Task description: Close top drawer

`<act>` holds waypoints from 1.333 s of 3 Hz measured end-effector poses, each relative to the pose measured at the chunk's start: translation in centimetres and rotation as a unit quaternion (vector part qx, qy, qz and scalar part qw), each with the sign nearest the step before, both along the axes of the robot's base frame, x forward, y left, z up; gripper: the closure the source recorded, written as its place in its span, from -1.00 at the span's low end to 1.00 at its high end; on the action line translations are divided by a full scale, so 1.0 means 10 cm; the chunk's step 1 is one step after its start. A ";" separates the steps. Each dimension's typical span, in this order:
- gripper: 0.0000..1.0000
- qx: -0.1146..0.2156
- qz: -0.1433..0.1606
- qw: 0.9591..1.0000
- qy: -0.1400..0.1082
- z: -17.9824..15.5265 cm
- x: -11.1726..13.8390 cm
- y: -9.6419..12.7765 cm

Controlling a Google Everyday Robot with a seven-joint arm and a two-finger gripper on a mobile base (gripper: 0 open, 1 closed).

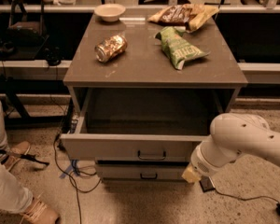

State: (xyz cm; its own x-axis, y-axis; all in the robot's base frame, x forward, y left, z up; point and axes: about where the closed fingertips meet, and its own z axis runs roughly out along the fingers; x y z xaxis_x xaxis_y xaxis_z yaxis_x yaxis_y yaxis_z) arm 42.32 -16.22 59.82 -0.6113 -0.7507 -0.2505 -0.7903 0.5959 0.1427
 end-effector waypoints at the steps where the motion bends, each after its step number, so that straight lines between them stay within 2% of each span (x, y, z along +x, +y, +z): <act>1: 1.00 0.007 -0.062 0.994 -0.090 0.21 0.79 -0.35; 2: 1.00 0.015 -0.075 0.990 -0.117 0.31 1.02 -0.41; 3: 1.00 0.028 -0.084 0.985 -0.146 0.42 1.41 -0.44; 4: 1.00 0.051 -0.096 0.977 -0.184 0.53 2.00 -0.42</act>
Offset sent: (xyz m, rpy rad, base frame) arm 0.2053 -0.0735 0.0762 0.0988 -0.4624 -0.2649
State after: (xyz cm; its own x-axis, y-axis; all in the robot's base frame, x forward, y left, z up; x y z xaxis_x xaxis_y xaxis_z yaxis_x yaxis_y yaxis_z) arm 62.32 -20.40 65.16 -0.5928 -0.5912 -0.5469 -0.6744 0.7355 -0.0640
